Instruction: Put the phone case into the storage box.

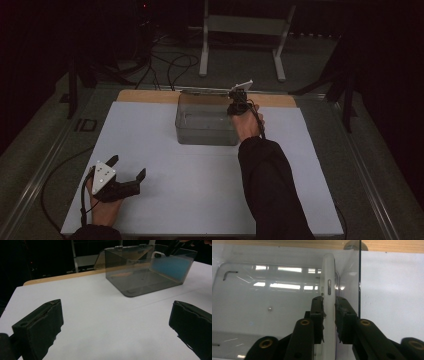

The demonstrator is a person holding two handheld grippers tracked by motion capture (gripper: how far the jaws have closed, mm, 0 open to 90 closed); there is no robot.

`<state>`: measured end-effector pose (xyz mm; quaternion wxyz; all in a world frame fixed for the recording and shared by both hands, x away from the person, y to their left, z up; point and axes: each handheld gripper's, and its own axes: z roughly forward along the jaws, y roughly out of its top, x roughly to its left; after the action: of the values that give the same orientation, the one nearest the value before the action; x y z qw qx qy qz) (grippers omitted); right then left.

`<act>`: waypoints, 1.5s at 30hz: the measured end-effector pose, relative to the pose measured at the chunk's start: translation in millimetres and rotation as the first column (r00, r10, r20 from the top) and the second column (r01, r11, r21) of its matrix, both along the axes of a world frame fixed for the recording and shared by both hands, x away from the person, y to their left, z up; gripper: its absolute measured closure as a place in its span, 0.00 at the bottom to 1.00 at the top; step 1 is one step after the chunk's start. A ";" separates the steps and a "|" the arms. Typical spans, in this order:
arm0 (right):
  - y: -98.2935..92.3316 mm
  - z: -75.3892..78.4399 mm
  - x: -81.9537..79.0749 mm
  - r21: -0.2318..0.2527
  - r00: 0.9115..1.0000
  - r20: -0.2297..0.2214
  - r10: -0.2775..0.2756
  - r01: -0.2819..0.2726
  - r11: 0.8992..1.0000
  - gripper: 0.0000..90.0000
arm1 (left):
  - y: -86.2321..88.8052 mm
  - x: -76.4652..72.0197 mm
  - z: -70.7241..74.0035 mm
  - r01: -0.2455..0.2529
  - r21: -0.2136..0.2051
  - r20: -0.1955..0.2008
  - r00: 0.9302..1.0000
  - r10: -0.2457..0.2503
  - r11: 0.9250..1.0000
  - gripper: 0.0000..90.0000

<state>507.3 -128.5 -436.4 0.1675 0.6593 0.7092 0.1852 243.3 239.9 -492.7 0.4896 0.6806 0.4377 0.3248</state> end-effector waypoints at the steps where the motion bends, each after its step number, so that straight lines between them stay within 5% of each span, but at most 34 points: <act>1: 0.4 0.6 -0.5 -0.008 1.000 0.011 0.008 -0.008 1.000 0.84 | 0.0 0.0 0.0 0.000 0.001 0.000 1.000 0.000 1.000 0.00; 18: -1.8 13.3 -8.2 -0.040 0.992 0.089 0.086 -0.083 0.996 0.77 | -0.7 0.0 -0.1 0.002 0.005 0.000 1.000 -0.002 1.000 0.00; 25: -0.8 20.5 -13.8 -0.034 0.976 0.164 0.146 -0.143 0.989 0.70 | -1.1 0.0 -0.2 0.002 0.003 0.001 1.000 -0.002 1.000 0.00; 45: -1.7 21.4 -24.0 -0.002 0.927 0.253 0.276 -0.285 0.958 0.45 | -1.2 -0.1 -0.3 0.003 0.007 0.000 1.000 -0.003 1.000 0.00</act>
<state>483.3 -130.1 -415.0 0.2158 0.5252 0.7660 0.3013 243.2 238.7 -492.9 0.4877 0.6830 0.4356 0.3253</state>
